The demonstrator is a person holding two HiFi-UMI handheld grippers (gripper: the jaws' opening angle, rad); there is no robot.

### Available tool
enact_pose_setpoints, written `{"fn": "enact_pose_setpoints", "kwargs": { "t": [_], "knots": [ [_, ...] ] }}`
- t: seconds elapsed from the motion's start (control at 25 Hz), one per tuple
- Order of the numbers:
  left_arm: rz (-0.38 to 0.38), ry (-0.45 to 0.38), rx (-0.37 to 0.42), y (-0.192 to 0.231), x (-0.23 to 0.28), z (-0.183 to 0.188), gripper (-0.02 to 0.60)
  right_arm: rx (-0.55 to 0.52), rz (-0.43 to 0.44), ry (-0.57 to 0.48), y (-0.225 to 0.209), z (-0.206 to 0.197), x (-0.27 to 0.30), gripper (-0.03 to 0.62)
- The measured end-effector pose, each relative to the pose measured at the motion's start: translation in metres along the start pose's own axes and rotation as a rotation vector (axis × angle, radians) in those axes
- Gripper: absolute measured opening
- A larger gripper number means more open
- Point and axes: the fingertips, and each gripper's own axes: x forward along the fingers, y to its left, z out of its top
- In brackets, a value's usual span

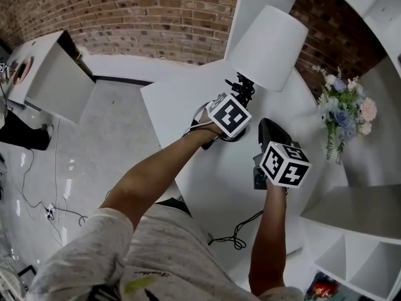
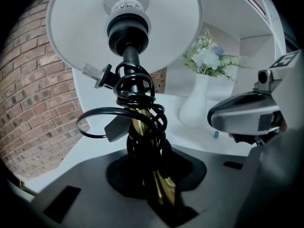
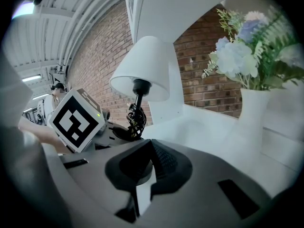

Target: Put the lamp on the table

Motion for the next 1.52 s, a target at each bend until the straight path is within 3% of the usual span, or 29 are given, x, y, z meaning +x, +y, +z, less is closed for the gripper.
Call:
{"fn": "enact_pose_setpoints", "kwargs": {
  "t": [0.4, 1.12, 1.24, 1.52],
  "knots": [
    [0.022, -0.057, -0.022, 0.011, 0.009, 0.004, 0.097, 0.009, 0.018, 0.017, -0.001, -0.006, 0.011, 0.005],
    [0.027, -0.130, 0.028, 0.023, 0.016, 0.007, 0.095, 0.013, 0.036, 0.030, 0.000, -0.011, 0.024, 0.005],
    [0.032, -0.182, 0.034, 0.025, 0.013, 0.013, 0.094, 0.012, 0.039, 0.031, 0.003, -0.011, 0.024, 0.005],
    [0.009, -0.178, -0.034, 0.023, 0.011, -0.003, 0.091, 0.002, 0.054, 0.032, 0.011, -0.010, 0.024, 0.005]
  ]
}}
